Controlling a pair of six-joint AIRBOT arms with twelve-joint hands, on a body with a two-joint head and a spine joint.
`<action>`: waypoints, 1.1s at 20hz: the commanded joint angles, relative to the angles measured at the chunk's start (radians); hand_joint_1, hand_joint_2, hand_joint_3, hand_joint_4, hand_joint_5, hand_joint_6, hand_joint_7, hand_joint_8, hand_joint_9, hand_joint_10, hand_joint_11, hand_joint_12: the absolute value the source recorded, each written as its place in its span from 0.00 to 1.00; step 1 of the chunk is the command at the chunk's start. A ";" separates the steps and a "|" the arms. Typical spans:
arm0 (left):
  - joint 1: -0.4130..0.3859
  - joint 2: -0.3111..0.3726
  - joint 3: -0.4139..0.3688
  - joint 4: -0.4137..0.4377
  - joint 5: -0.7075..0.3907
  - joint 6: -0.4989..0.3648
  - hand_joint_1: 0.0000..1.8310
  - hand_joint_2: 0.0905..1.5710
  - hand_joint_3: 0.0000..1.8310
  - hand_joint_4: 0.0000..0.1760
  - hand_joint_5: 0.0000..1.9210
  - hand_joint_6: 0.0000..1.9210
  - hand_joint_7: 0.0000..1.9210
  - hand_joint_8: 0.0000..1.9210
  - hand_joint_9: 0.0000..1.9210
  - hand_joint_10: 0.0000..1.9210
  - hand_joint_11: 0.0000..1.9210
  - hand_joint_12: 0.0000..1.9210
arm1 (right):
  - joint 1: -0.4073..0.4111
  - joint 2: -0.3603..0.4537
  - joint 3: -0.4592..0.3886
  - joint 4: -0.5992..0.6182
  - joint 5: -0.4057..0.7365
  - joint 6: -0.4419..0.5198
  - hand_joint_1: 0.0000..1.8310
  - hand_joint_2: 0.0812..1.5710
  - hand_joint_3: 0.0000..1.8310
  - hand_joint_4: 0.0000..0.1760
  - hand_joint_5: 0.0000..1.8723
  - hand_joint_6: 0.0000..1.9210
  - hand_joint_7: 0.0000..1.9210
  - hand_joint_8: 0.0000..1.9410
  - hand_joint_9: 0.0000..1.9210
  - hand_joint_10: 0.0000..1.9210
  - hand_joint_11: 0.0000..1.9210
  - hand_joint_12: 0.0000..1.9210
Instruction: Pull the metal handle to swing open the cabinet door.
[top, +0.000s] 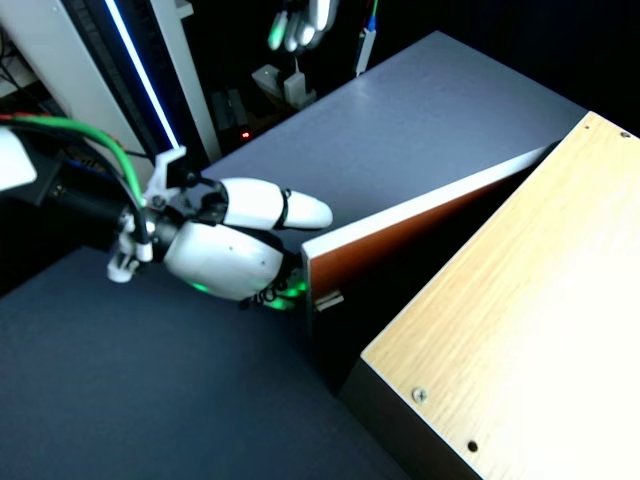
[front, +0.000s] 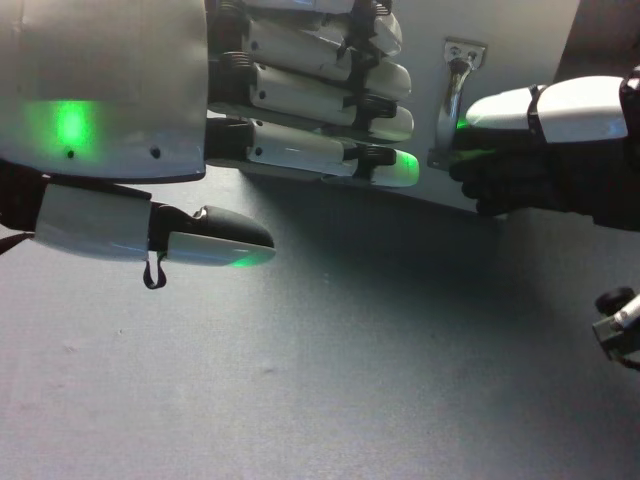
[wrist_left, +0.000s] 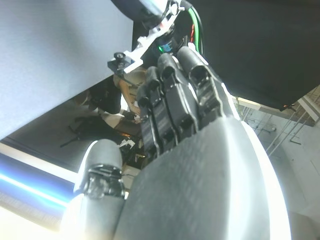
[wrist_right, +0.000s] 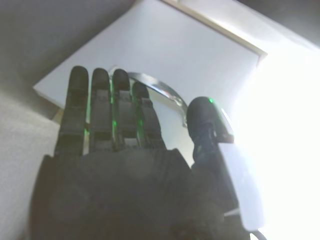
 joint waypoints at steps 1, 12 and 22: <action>-0.010 0.008 0.001 -0.100 -0.025 0.008 0.00 1.00 0.01 0.00 0.21 0.00 0.23 0.00 0.21 0.00 0.02 0.41 | 0.000 0.006 -0.011 0.002 0.088 -0.001 0.00 0.93 0.00 0.00 0.13 0.00 0.14 0.00 0.13 0.00 0.00 0.37; -0.010 0.008 0.001 -0.100 -0.025 0.008 0.00 1.00 0.01 0.00 0.20 0.00 0.23 0.00 0.22 0.00 0.02 0.41 | -0.026 0.081 -0.029 0.002 0.171 -0.001 0.00 0.93 0.00 0.00 0.13 0.00 0.15 0.00 0.14 0.00 0.00 0.38; -0.010 0.008 0.001 -0.100 -0.025 0.008 0.00 1.00 0.01 0.00 0.20 0.00 0.22 0.00 0.21 0.00 0.02 0.41 | -0.057 0.139 0.007 0.009 0.286 -0.001 0.00 0.93 0.00 0.00 0.12 0.00 0.14 0.00 0.13 0.00 0.00 0.38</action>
